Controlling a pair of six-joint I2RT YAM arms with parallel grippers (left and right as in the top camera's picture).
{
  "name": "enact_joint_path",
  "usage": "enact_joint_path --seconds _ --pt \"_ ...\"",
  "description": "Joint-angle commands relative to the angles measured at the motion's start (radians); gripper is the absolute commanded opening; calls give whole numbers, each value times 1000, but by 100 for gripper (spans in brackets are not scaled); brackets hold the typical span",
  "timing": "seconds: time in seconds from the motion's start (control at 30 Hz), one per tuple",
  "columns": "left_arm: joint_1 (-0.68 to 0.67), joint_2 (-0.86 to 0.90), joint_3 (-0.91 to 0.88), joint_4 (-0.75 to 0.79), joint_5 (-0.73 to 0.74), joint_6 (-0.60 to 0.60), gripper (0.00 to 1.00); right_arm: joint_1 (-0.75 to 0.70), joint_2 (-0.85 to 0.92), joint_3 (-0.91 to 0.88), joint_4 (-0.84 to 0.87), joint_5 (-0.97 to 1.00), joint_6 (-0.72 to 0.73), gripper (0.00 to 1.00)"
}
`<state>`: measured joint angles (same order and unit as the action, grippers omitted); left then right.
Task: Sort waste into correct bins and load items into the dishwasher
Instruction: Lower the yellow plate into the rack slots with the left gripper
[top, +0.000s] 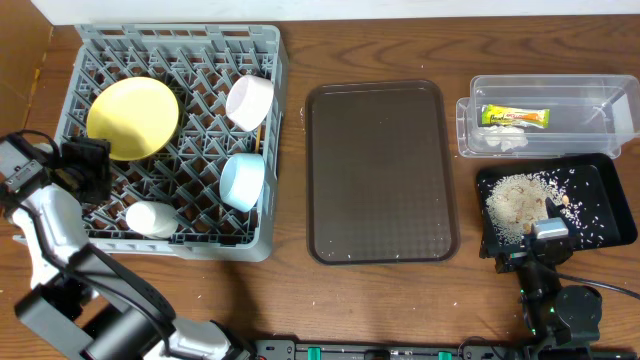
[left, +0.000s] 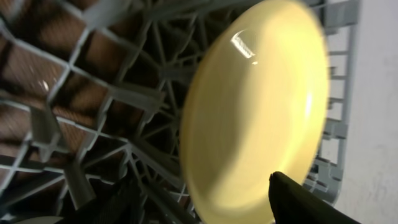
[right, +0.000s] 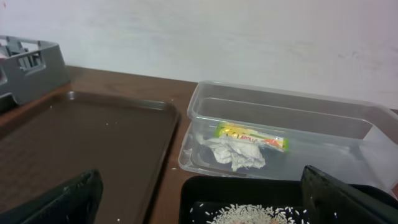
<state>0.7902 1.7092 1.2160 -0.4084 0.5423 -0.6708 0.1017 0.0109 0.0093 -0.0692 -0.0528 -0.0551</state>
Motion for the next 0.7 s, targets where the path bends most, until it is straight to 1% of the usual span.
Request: enact_joint_path --seconds 0.0,0.17,0.33,0.47,0.6,0.67 --pt "2 25 -3 2 52 -15 68 9 -6 -4 0 -4 13 99" --pt "1 45 -3 30 34 -16 68 9 -6 -4 0 -4 13 99" --pt "-2 105 -3 58 34 -16 67 9 -6 -4 0 -4 13 99" --pt "-2 158 -3 59 76 -19 67 9 -6 -4 0 -4 13 99" --pt "-2 180 -3 83 76 -22 66 9 -6 -4 0 -4 13 99" --pt "-1 180 -3 100 76 -22 58 9 -6 -4 0 -4 13 99"
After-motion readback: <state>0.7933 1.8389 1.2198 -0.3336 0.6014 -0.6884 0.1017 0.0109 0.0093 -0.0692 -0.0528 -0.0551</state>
